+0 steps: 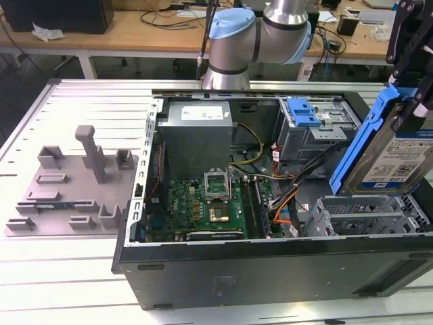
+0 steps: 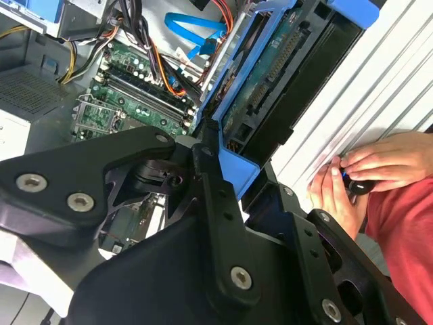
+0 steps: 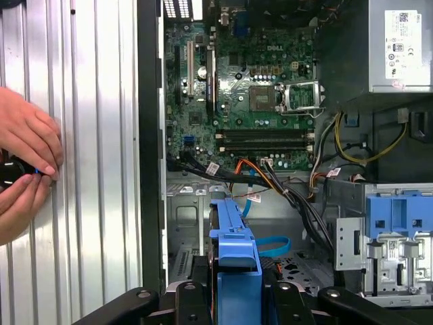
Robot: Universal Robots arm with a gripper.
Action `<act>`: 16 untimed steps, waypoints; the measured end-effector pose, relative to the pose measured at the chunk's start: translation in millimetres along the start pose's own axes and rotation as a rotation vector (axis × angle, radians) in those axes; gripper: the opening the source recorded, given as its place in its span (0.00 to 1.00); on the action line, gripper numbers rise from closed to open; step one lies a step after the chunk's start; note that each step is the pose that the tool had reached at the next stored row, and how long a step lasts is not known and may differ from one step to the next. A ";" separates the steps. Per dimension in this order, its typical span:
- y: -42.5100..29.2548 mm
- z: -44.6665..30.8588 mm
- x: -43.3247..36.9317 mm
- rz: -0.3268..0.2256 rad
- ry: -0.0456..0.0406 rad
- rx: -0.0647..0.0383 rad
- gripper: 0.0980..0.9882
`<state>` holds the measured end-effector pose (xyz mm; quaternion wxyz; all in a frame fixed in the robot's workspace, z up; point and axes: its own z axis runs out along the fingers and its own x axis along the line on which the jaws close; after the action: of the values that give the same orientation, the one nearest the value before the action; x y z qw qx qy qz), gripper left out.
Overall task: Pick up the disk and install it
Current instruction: 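Insert the disk into the insertion slot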
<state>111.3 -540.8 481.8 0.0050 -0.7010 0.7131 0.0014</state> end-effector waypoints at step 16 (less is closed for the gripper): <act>1.0 3.5 0.1 -0.021 -0.0002 0.000 0.30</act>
<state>110.3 -540.8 478.4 0.0051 -0.7085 0.7057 0.0014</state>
